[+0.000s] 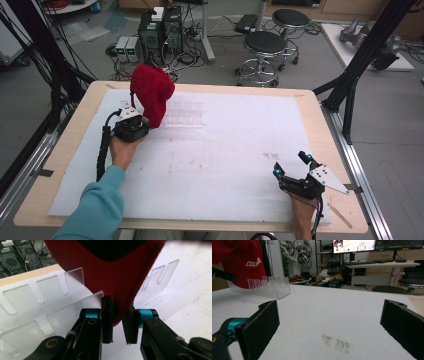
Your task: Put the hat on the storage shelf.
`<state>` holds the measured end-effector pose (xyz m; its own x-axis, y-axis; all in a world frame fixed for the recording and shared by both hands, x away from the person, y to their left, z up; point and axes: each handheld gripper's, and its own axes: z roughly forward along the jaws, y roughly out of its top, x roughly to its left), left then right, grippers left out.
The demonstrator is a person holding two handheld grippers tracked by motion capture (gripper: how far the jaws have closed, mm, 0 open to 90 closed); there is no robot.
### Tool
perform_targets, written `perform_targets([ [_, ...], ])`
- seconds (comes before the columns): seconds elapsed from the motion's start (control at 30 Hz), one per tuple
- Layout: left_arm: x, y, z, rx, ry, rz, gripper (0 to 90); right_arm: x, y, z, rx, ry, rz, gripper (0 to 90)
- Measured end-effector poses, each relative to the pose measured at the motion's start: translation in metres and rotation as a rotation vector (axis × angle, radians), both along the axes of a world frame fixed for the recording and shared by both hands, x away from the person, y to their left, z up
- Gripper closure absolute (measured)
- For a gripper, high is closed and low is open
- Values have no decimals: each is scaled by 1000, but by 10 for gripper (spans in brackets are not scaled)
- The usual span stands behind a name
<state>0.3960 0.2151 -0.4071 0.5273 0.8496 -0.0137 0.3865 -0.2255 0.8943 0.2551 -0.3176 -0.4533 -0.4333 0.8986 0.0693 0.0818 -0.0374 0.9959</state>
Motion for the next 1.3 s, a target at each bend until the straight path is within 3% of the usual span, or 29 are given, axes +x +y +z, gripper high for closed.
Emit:
perform_targets([
  [0.2,-5,4,5,15,-23,6,654,0,0,0,-9,-6,-1,11],
  [0.3,-8,7,7,13,-29,5,532,-1,1,0,-13,-15,-5,11],
  [0.43,-17,12,7,0,-50,1,283,-2,2,0,-19,-15,-9,11],
  [0.53,-27,22,8,-15,-75,-10,178,-2,2,0,-20,-16,-10,11],
  [0.7,-46,43,5,-29,-65,-44,131,-2,2,0,-22,-16,-10,11],
  [0.77,-54,51,3,-34,-78,-59,120,-2,2,0,-23,-16,-10,11],
  [0.93,-74,74,-9,-47,-79,-71,120,-2,2,0,-29,-20,-12,11],
  [1.07,-91,91,-21,-80,-119,-84,120,-2,3,0,-28,-14,-14,11],
  [1.3,-112,104,-34,-119,-205,-88,120,-2,4,0,-34,-13,-20,11],
])
